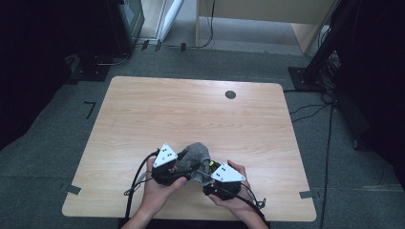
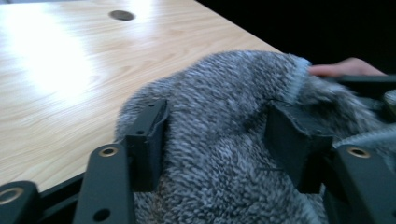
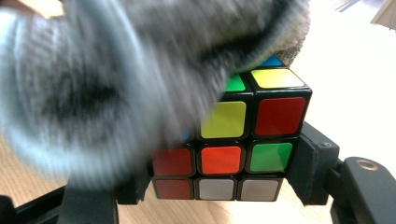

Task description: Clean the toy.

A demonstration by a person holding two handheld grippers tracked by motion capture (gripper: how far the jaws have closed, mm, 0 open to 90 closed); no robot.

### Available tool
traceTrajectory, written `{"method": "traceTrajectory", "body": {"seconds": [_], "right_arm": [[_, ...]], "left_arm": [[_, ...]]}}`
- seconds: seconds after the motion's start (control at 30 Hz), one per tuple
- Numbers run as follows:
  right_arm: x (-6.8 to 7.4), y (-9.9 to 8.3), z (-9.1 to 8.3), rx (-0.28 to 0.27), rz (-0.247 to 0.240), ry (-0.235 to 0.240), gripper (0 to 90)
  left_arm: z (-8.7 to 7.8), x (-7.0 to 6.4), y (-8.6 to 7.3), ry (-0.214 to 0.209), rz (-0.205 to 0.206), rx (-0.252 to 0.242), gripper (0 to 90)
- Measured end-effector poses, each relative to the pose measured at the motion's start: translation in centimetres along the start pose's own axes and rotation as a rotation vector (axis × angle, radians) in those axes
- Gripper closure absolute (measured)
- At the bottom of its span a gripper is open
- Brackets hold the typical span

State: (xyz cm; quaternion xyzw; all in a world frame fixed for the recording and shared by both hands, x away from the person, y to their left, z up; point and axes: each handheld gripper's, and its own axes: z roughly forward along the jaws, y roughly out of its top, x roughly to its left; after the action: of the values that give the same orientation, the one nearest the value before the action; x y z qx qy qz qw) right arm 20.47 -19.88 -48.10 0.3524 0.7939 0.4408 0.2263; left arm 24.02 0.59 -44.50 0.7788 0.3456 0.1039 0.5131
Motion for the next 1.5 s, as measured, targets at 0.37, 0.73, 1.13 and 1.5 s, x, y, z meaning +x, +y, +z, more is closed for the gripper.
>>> {"method": "traceTrajectory", "body": {"seconds": [0.37, 0.73, 1.13, 1.5], "right_arm": [[0.0, 0.0, -0.2, 0.000, -0.004, 0.003, 34.3], [0.0, 0.1, -0.3, 0.001, -0.001, 0.001, 34.3], [-0.3, 0.2, -0.7, -0.007, 0.002, -0.011, 34.3], [-0.4, 0.4, -0.5, -0.015, 0.006, -0.009, 34.3]], "left_arm": [[-0.1, 0.4, -0.1, -0.005, -0.016, 0.012, 43.2], [-0.4, 1.7, -0.4, 0.059, -0.033, 0.021, 45.3], [-0.2, 1.0, 0.1, 0.038, 0.011, 0.021, 48.5], [-0.6, -0.2, 0.1, -0.004, 0.067, -0.012, 47.1]]}}
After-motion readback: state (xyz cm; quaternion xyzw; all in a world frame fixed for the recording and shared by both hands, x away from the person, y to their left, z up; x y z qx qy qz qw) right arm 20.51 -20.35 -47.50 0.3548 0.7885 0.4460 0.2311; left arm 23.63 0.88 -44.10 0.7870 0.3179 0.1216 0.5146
